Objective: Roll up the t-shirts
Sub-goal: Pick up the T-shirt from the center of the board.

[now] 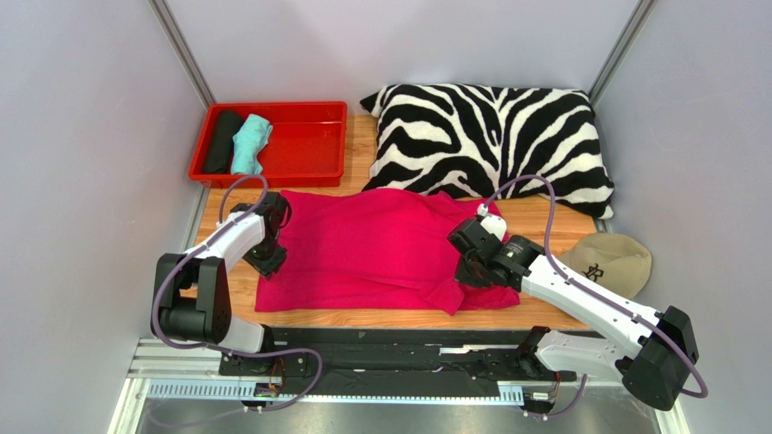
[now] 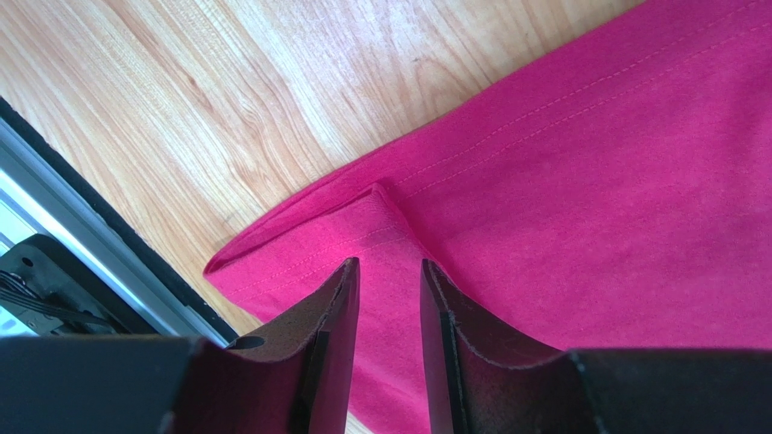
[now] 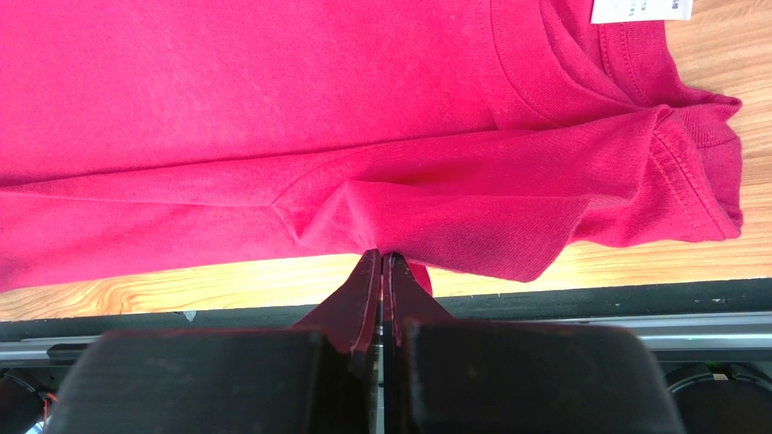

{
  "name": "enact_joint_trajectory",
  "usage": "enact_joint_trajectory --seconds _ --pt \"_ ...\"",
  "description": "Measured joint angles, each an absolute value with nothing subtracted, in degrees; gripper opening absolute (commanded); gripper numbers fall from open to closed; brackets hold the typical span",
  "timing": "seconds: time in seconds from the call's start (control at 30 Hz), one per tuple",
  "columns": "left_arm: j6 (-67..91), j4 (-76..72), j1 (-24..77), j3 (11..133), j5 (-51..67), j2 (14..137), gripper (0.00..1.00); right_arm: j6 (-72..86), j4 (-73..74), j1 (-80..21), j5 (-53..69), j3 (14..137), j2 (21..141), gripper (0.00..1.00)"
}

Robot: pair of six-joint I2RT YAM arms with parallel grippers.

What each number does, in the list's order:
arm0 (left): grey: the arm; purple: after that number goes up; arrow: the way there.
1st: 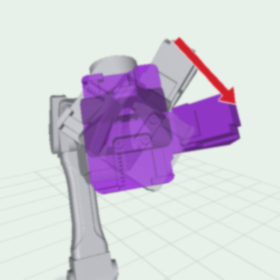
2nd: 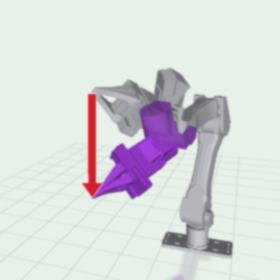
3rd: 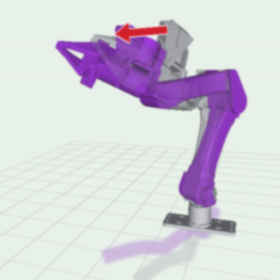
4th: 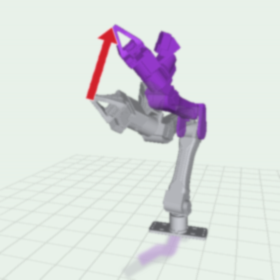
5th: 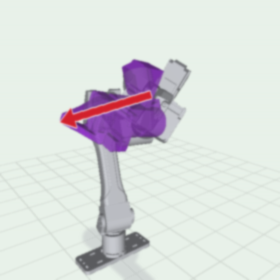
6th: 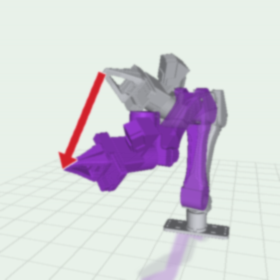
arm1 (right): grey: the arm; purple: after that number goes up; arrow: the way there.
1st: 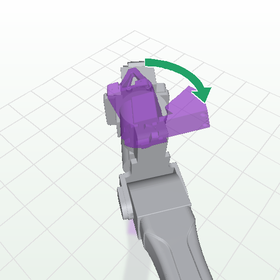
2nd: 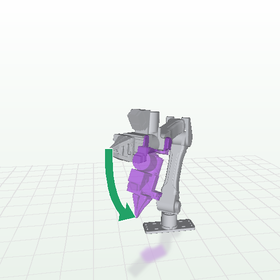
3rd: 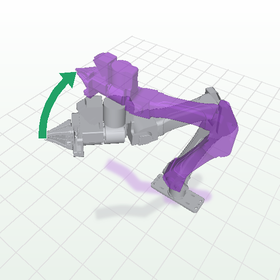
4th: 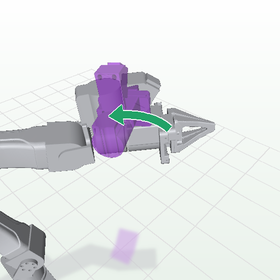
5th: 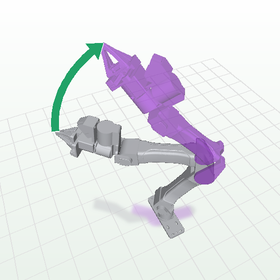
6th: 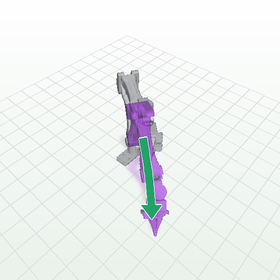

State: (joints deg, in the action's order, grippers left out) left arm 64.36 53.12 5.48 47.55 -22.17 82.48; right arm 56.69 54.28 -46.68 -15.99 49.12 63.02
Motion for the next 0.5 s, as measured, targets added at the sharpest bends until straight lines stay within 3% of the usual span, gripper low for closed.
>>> enact_joint_trajectory --seconds 0.5 --pt "65.8 52.9 5.4 49.4 -22.6 85.6 0.43 56.4 54.1 -46.7 -16.0 49.1 62.0 0.0"
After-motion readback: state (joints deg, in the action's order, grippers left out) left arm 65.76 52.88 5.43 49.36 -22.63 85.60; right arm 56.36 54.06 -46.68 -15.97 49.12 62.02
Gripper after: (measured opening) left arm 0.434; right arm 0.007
